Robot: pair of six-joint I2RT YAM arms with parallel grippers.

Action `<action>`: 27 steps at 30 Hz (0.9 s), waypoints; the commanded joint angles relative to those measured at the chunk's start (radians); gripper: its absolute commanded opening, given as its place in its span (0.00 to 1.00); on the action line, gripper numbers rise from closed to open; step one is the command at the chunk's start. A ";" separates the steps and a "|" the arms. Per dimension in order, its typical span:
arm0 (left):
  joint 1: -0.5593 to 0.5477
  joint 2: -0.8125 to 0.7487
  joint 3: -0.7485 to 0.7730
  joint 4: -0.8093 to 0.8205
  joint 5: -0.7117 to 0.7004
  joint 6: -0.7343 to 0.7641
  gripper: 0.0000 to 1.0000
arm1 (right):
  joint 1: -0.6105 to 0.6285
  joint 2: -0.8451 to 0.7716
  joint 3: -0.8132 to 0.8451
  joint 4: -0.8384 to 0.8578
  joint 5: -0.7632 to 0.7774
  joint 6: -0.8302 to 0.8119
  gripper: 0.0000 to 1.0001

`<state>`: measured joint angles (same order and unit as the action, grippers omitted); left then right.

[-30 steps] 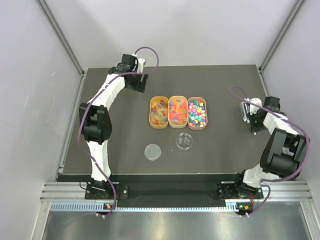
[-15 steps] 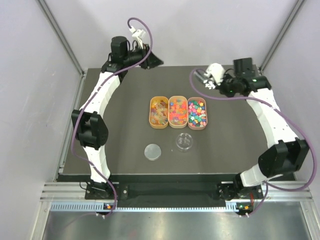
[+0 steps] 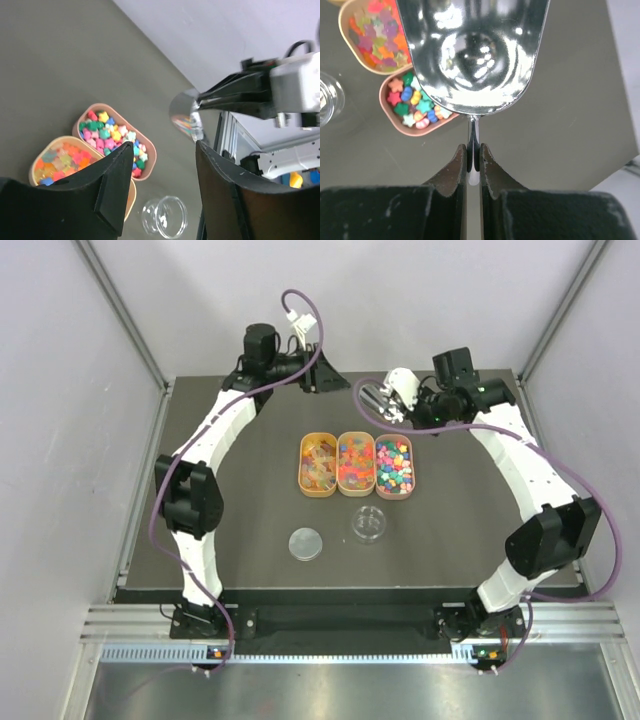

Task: Pack the candies
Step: Adjust the spatula.

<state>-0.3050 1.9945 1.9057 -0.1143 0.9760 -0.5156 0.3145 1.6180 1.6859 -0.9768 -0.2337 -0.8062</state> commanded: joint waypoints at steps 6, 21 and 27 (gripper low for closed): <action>-0.029 0.007 -0.025 -0.050 -0.002 0.091 0.55 | 0.112 0.033 0.107 0.041 0.007 0.007 0.00; -0.009 -0.023 0.085 -0.264 -0.125 0.311 0.52 | 0.117 0.003 0.000 0.069 0.054 -0.008 0.00; -0.009 -0.042 0.090 -0.243 -0.119 0.284 0.50 | 0.107 0.026 -0.005 0.079 0.071 -0.008 0.00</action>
<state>-0.3168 2.0052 1.9617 -0.3687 0.8543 -0.2543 0.4244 1.6619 1.6680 -0.9493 -0.1726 -0.8112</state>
